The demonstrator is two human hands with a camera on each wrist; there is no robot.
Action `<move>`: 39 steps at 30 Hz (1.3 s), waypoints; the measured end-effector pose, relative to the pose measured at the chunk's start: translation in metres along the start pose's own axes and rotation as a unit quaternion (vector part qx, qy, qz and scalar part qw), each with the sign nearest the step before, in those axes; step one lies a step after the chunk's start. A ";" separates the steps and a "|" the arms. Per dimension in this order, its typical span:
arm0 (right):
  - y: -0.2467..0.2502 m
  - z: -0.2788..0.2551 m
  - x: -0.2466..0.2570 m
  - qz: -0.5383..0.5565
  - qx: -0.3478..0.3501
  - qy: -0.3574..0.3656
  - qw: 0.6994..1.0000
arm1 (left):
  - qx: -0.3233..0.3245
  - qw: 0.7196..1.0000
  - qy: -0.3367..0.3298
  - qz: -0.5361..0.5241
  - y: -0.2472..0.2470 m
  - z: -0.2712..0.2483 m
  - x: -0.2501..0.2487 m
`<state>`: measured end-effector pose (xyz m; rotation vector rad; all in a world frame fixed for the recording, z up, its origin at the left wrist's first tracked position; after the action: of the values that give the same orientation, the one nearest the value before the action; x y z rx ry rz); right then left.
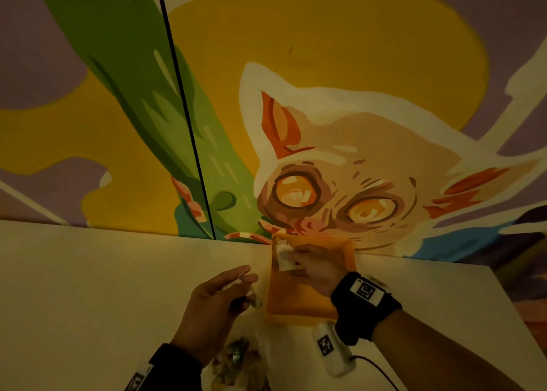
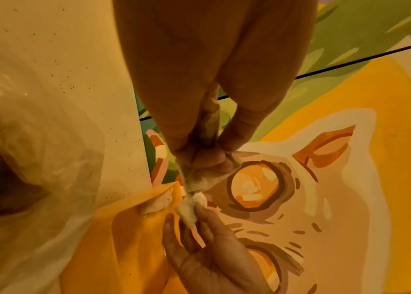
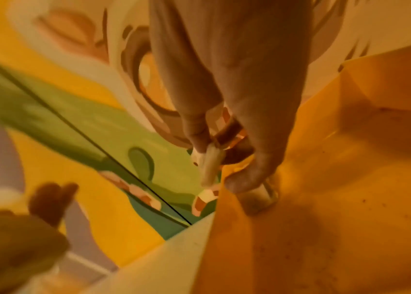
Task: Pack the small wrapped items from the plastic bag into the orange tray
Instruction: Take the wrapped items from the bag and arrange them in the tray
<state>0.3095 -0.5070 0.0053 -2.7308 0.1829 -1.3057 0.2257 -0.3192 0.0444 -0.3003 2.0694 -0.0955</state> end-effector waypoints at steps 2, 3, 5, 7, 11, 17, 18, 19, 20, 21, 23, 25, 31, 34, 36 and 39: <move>0.005 0.013 -0.001 -0.138 -0.048 0.018 0.989 | -0.001 1.000 -0.002 0.001 0.004 0.002 0.000; 0.007 0.020 -0.001 -0.201 -0.062 0.024 0.977 | -0.004 1.000 -0.002 0.001 0.006 0.004 0.000; 0.007 0.032 0.002 -0.260 -0.077 0.035 0.962 | -0.006 1.000 -0.001 -0.001 0.010 0.007 0.000; 0.005 0.039 0.006 -0.312 -0.082 0.042 0.946 | -0.007 1.000 0.001 -0.001 0.012 0.009 -0.001; 0.001 0.052 0.008 -0.373 -0.075 0.034 0.924 | -0.010 1.000 0.000 0.005 0.016 0.011 0.001; -0.001 0.063 0.006 -0.393 -0.062 -0.003 0.918 | -0.013 1.000 0.003 0.014 0.020 0.014 0.004; -0.001 0.065 0.005 -0.409 -0.064 0.002 0.910 | -0.012 1.000 0.001 0.017 0.021 0.014 0.004; -0.001 0.065 0.006 -0.418 -0.066 0.005 0.906 | -0.009 1.000 0.000 0.020 0.020 0.013 0.004; -0.002 0.064 0.007 -0.424 -0.066 0.013 0.903 | -0.005 1.000 -0.001 0.023 0.020 0.012 0.003; -0.003 0.062 0.008 -0.425 -0.064 0.015 0.903 | -0.002 1.000 -0.001 0.023 0.019 0.011 0.002; -0.004 0.056 0.010 -0.426 -0.066 0.022 0.902 | 0.002 1.000 -0.002 0.020 0.017 0.009 -0.001; -0.006 0.045 0.014 -0.412 -0.083 0.054 0.906 | 0.004 1.000 -0.005 0.017 0.015 0.007 -0.003; -0.041 -0.026 0.004 -0.233 0.086 0.063 0.967 | 0.006 1.000 0.005 0.009 0.005 0.004 -0.005; -0.054 -0.061 -0.011 -0.045 0.223 -0.095 0.969 | 0.020 1.000 0.004 0.007 -0.001 0.002 -0.003; -0.052 -0.072 -0.014 0.016 0.235 -0.116 0.965 | 0.026 0.999 -0.002 0.020 -0.005 -0.002 -0.003; -0.045 -0.073 -0.017 0.036 0.204 -0.071 0.976 | 0.015 0.999 -0.016 0.032 -0.006 -0.004 -0.004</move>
<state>0.2444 -0.4638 0.0447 -2.4274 -0.0003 -0.9933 0.2248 -0.3243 0.0510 -0.2162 2.0419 -0.0826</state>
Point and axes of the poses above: each hand's wrist, its own z-axis towards the middle knuckle, its own y-axis out of the back of the hand, x = y × z, the point moved 4 cm from there along z, towards the middle knuckle, and after that the axes turned 7 degrees about z, right-handed, at the moved point
